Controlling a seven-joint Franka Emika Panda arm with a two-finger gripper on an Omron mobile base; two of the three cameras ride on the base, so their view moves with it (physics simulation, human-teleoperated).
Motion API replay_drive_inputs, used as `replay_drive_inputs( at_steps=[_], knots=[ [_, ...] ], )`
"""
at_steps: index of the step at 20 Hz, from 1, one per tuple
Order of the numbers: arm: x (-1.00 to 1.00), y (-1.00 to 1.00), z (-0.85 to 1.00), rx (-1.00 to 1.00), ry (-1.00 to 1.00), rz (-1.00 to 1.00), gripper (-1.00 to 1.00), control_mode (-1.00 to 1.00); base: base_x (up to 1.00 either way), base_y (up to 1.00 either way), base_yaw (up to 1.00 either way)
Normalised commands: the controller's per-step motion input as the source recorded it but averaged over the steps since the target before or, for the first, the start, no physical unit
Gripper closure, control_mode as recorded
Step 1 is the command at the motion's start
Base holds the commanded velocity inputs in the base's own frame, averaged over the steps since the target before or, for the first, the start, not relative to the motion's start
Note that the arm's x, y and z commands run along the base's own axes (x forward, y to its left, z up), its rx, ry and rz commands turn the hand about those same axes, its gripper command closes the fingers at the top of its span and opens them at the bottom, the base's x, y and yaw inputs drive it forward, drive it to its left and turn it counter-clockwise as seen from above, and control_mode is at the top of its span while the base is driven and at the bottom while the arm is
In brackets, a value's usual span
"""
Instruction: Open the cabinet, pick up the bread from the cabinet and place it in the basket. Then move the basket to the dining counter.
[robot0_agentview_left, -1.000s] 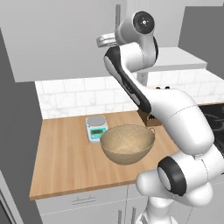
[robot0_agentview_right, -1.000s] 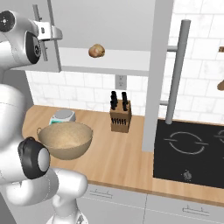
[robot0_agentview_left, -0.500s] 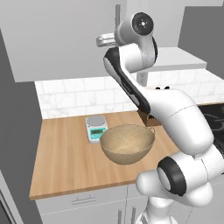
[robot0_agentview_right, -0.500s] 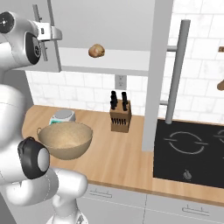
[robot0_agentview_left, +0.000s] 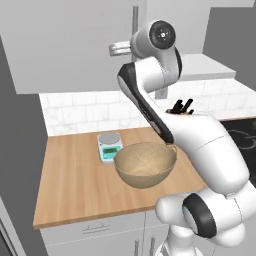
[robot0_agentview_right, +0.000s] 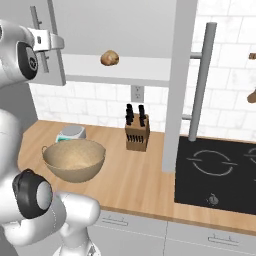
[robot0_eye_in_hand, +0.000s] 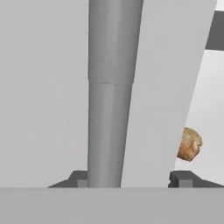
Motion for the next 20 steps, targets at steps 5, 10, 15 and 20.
replay_drive_inputs(
  at_steps=[5,10,15,20],
  knots=[
    [-1.00,0.58,0.01,0.00,-0.05,-0.05,1.00,-1.00,0.00,0.00,0.00],
    [-1.00,0.79,0.07,0.00,0.00,-0.06,1.00,-1.00,0.00,0.00,0.00],
    [-1.00,0.97,0.03,0.00,0.00,-0.01,1.00,-1.00,0.00,0.00,0.00],
    [-0.80,0.77,0.00,0.00,0.00,0.00,-1.00,-1.00,0.00,0.00,0.00]
  ],
)
